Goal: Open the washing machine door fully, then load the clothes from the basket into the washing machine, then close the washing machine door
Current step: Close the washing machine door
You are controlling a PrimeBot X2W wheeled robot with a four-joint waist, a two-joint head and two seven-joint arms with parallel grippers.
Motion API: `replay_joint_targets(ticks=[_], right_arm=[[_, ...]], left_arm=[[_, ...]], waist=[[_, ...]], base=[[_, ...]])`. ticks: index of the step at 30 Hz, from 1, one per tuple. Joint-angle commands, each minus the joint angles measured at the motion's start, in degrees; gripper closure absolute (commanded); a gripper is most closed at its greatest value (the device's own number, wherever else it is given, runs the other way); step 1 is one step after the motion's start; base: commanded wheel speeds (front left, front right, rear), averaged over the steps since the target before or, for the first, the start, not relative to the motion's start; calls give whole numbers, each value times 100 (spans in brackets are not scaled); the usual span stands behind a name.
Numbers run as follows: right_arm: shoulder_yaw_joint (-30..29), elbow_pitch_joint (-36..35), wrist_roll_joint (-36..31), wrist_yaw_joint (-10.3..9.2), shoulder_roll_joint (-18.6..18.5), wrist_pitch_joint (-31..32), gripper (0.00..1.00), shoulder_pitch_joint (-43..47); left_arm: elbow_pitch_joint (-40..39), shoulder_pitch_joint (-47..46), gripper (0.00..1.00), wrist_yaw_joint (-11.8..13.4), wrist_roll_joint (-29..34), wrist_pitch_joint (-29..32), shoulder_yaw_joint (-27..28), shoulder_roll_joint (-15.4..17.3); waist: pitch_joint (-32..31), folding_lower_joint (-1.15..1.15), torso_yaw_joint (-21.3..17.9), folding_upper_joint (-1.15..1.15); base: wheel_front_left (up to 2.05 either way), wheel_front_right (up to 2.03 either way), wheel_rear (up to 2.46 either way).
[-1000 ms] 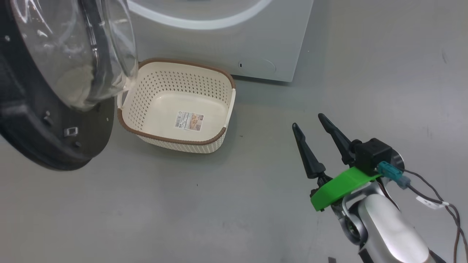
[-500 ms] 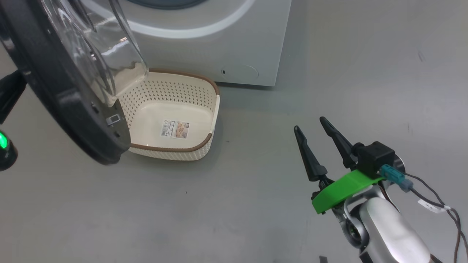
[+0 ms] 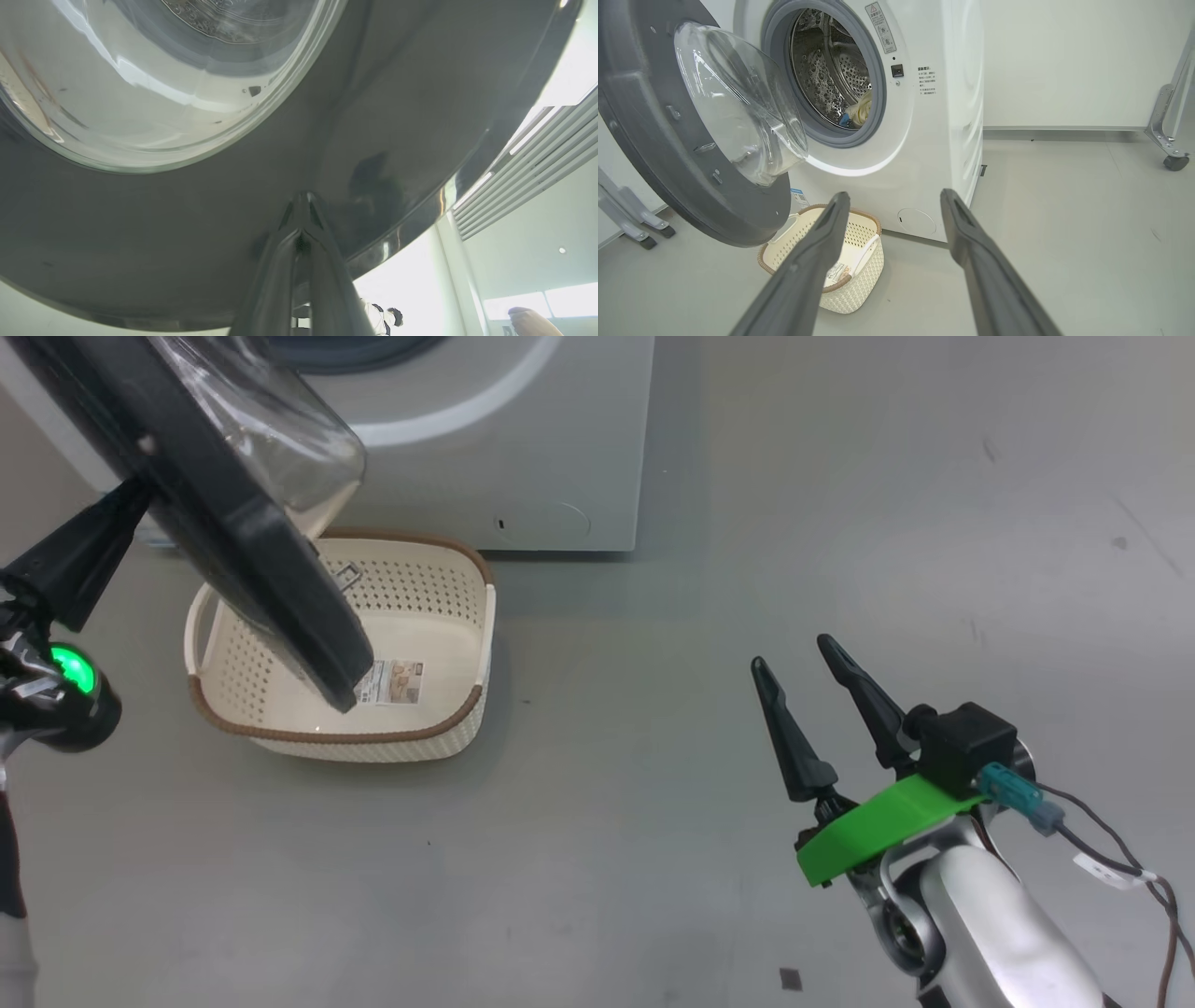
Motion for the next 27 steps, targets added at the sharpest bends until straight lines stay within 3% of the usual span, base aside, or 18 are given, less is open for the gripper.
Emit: replay_joint_targets(ticks=[1,11,19,27], right_arm=[[74,-210,35,0,33,-53,0,-51],[23,-386,106,0,33,-53,0,24],[-24,-512,201,0,33,-53,0,87],[-162,-619,225,0,33,-53,0,189]], left_arm=[[-269,-190,100,27,46,-4,132,193],[-239,-360,100,92,39,-211,137,-55],[25,-572,100,-113,124,-669,248,-283],[267,-604,100,-290,222,-794,232,-369]], waist=[[36,0,-127,0],[175,0,-750,0],[278,0,-1217,0],[285,0,-1352,0]], base=[[0,0,0],[0,0,0],[0,0,0],[0,0,0]])
